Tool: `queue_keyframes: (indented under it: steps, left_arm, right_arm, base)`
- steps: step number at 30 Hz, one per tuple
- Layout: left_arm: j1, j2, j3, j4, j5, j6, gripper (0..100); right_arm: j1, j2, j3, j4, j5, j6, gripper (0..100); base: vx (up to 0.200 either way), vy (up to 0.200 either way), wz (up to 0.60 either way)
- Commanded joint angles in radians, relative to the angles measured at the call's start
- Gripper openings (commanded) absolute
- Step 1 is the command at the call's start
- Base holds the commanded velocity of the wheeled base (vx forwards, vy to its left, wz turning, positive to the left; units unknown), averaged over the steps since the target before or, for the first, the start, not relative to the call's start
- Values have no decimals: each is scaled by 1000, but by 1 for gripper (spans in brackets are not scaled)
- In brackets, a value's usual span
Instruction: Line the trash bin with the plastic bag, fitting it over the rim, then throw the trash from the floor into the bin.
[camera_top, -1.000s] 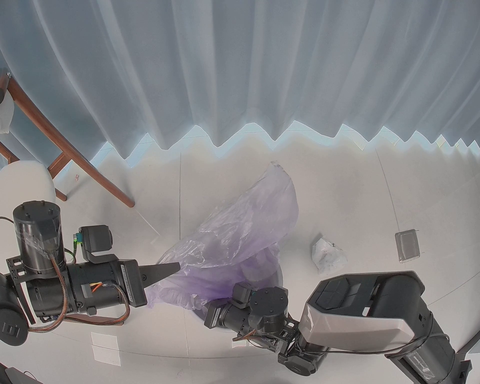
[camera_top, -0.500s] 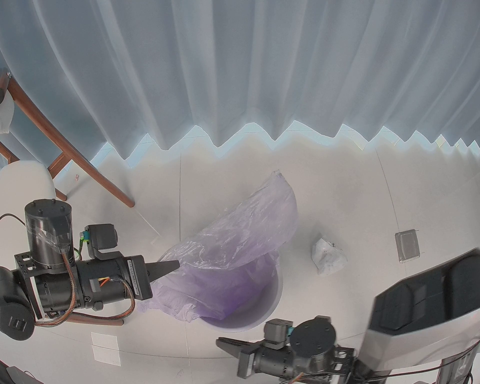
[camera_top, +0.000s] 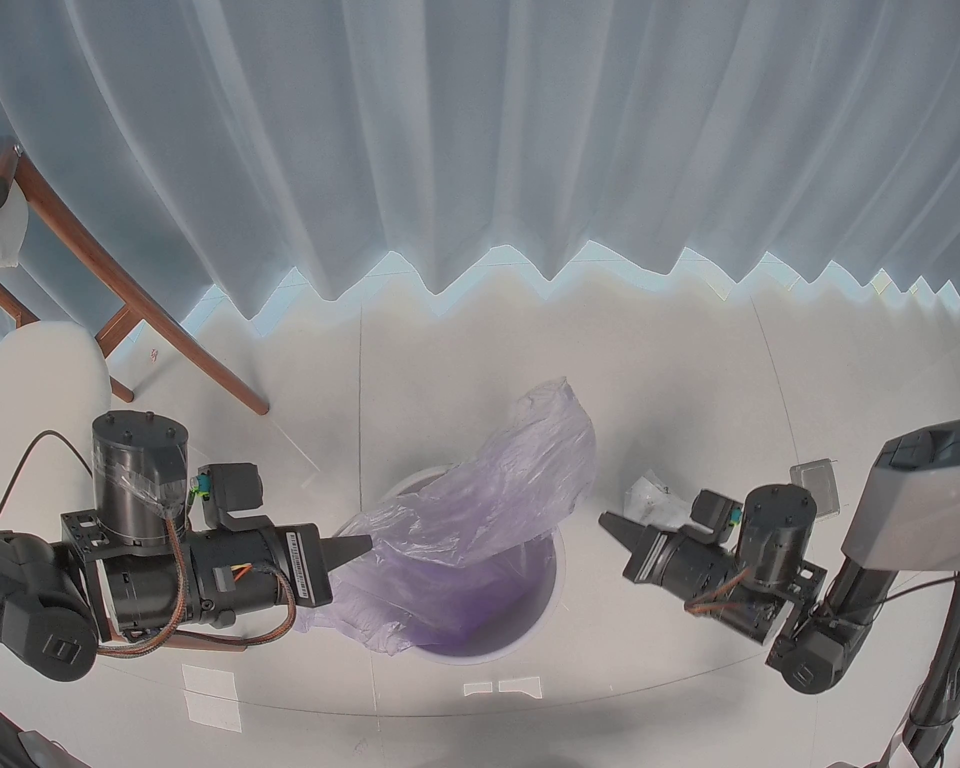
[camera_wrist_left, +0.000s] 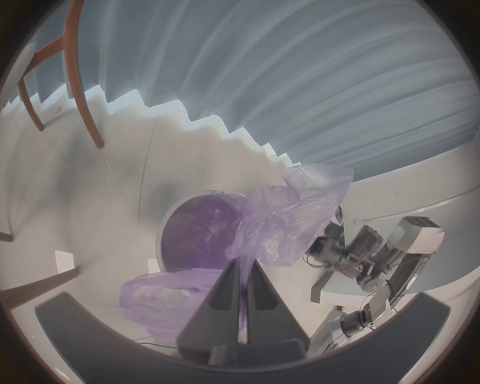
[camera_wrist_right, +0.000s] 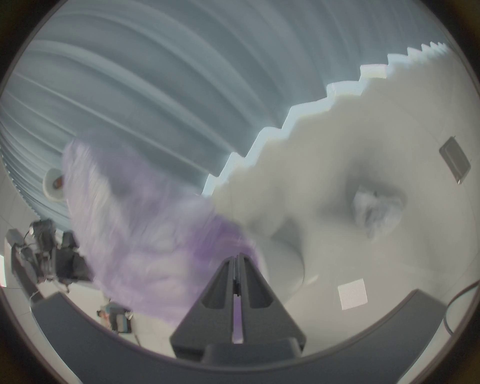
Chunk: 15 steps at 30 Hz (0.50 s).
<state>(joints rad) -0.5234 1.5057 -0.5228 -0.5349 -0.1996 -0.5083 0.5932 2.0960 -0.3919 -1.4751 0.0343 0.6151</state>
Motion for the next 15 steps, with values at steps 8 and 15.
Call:
queue_keyframes:
  steps: [8,15]
  left_arm:
    - [-17,-22,4,1,8,1,0]
    - [-23,-22,1,-2,8,2,0]
  right_arm:
    - [4,282,-426,7,6,-37,0]
    - [105,401,-532,6,32,-40,0]
  base:
    - [0,0,0]
    - [0,0,0]
